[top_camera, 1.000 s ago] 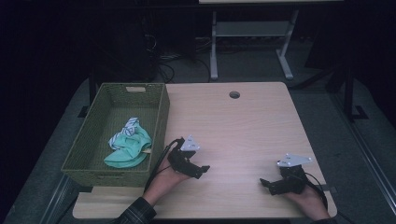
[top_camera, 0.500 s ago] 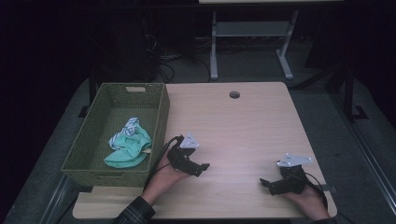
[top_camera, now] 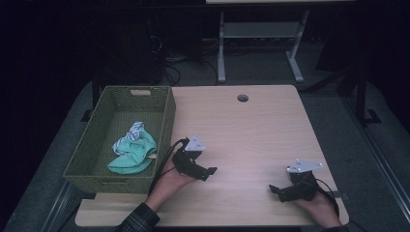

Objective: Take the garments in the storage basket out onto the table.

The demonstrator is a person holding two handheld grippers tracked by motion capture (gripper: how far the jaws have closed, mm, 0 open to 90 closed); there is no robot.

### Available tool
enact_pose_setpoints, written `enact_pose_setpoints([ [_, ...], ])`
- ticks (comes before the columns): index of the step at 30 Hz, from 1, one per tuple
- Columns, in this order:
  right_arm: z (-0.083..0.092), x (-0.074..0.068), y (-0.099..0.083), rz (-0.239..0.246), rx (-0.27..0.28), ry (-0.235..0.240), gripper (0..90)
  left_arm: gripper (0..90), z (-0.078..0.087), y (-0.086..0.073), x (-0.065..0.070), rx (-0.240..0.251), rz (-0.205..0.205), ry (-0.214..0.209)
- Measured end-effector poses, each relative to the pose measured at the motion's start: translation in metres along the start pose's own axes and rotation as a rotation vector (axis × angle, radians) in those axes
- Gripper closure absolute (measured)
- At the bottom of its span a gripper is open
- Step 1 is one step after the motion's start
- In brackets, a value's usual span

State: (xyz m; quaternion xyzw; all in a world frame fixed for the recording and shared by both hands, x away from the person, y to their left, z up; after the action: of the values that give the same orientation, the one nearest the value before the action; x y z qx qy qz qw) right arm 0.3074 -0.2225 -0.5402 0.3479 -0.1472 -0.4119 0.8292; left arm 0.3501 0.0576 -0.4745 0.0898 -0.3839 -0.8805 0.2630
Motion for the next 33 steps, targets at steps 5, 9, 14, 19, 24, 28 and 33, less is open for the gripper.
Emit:
enact_pose_setpoints([
  [5,0.0,0.0,0.0,-0.001,0.0,0.0,0.0,13.2,0.002,0.003,0.0,0.007,0.001,-0.002],
  [9,0.0,0.0,0.0,0.0,0.0,0.0,0.0,13.2,0.006,0.006,0.0,0.012,0.004,0.0],
  [14,0.0,0.0,0.0,-0.001,0.0,-0.001,0.0,13.4,0.007,0.009,-0.001,0.021,0.004,-0.001],
  [19,0.0,0.0,0.0,-0.001,0.0,-0.002,0.0,13.3,0.009,0.012,-0.002,0.021,0.007,-0.001],
  [24,0.0,0.0,0.0,-0.002,0.001,-0.001,0.0,13.4,0.01,0.013,-0.002,0.014,0.003,-0.006],
  [28,0.0,0.0,0.0,-0.001,0.0,-0.001,0.0,13.4,0.012,0.016,-0.002,0.015,-0.001,-0.009],
  [33,0.0,0.0,0.0,-0.001,0.0,0.0,0.0,13.4,0.016,0.02,-0.002,0.023,-0.006,-0.013],
])
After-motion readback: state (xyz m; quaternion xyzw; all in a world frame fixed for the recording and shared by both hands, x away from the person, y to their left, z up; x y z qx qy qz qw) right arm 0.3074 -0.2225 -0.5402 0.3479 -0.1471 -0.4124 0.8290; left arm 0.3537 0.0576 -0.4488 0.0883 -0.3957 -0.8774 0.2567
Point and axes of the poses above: each handheld gripper's, and its own axes: z roughly backward along the jaws, y roughly out of its top, x roughly to its right, the point moved 8 cm from there along -z, roughly forward along the jaws
